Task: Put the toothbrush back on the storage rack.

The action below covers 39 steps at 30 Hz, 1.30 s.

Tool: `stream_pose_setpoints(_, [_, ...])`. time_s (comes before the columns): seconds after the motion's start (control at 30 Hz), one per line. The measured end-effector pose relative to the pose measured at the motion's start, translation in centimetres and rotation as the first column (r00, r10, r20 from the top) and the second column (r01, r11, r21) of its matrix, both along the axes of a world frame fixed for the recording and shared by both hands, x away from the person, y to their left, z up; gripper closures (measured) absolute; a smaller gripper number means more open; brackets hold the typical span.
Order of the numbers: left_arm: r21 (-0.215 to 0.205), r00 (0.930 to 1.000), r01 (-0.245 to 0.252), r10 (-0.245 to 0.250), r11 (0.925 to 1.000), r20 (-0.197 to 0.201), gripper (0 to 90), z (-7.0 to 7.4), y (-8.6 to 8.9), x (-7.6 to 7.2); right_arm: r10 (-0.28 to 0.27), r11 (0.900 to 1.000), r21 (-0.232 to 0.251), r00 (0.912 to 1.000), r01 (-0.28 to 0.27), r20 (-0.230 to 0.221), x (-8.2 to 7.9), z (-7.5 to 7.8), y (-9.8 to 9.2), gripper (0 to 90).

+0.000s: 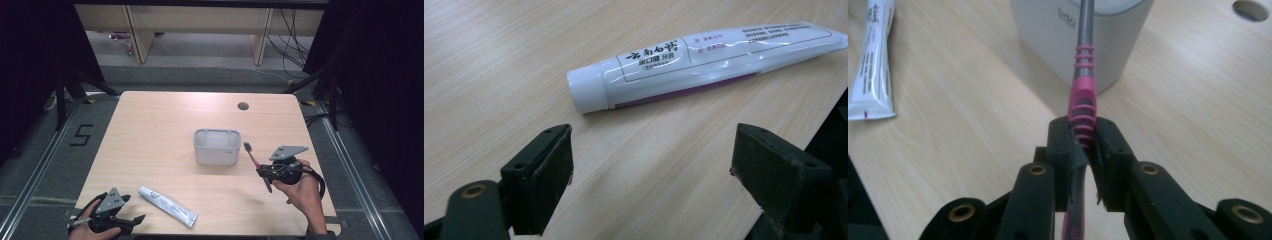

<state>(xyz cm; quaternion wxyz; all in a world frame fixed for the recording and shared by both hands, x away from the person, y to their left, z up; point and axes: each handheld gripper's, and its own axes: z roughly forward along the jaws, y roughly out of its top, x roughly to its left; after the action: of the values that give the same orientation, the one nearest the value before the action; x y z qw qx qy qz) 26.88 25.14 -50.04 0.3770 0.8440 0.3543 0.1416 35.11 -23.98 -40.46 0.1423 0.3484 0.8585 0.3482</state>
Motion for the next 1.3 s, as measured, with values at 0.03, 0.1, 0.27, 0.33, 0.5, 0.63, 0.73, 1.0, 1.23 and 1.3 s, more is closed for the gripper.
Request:
stream_pose_setpoints(0.03, [0.024, 1.0000, 0.008, -0.008, 0.9997, 0.005, 16.2, 0.1, 0.1, 0.1, 0.000, 1.000, -0.008, 0.9999, 0.000, -0.010, -0.1, 0.3, -0.2, 79.0])
stream_pose_setpoints(0.1, [0.005, 1.0000, 0.007, -0.008, 1.0000, 0.003, 16.2, 0.1, 0.0, 0.0, 0.000, 1.000, 0.012, 0.9998, 0.000, 0.020, 0.0, 0.2, -0.3, 79.0])
stream_pose_setpoints(0.27, [0.026, 0.9999, 0.012, -0.012, 0.9996, 0.009, 16.2, 0.0, 0.1, 0.1, -0.002, 0.998, 0.055, 0.9997, 0.001, 0.026, 0.2, 0.3, -0.8, 79.0])
stream_pose_setpoints(0.33, [0.021, 0.9999, 0.012, -0.012, 0.9997, -0.003, 16.2, 0.1, 0.1, 0.0, 0.007, 0.998, 0.055, 0.9993, -0.009, 0.036, 0.3, 0.4, -1.0, 79.0])
stream_pose_setpoints(0.5, [0.023, 0.9999, 0.015, -0.015, 0.9996, -0.001, 16.2, 0.1, 0.1, 0.0, -0.008, 0.995, 0.095, 0.9992, 0.004, 0.040, 0.3, 0.3, -1.1, 79.0])
stream_pose_setpoints(0.63, [0.010, 1.0000, 0.005, -0.005, 0.9999, -0.006, 16.2, 0.0, 0.1, 0.0, -0.016, 0.994, 0.113, 0.9964, 0.006, 0.083, 0.4, 0.7, -1.4, 79.0])
stream_pose_setpoints(0.73, [0.017, 0.9999, 0.011, -0.011, 0.9998, -0.004, 16.2, 0.0, 0.1, 0.1, -0.031, 0.989, 0.148, 0.9972, 0.020, 0.068, 0.3, 0.7, -1.2, 79.0])
stream_pose_setpoints(1.0, [0.017, 0.9999, 0.011, -0.011, 0.9998, -0.004, 16.2, 0.0, 0.1, 0.0, -0.023, 0.980, 0.199, 0.9959, 0.005, 0.088, 0.6, 1.4, -1.0, 79.0])
stream_pose_setpoints(1.23, [0.018, 1.0000, 0.009, -0.009, 0.9998, -0.005, 16.2, 0.0, 0.1, 0.0, -0.020, 0.972, 0.235, 0.9941, -0.006, 0.107, 1.2, 2.4, -0.7, 79.1])
stream_pose_setpoints(1.3, [0.018, 1.0000, 0.004, -0.004, 0.9998, -0.003, 16.2, 0.0, 0.1, 0.1, -0.027, 0.973, 0.232, 0.9925, -0.002, 0.119, 1.4, 2.7, -0.6, 79.1])
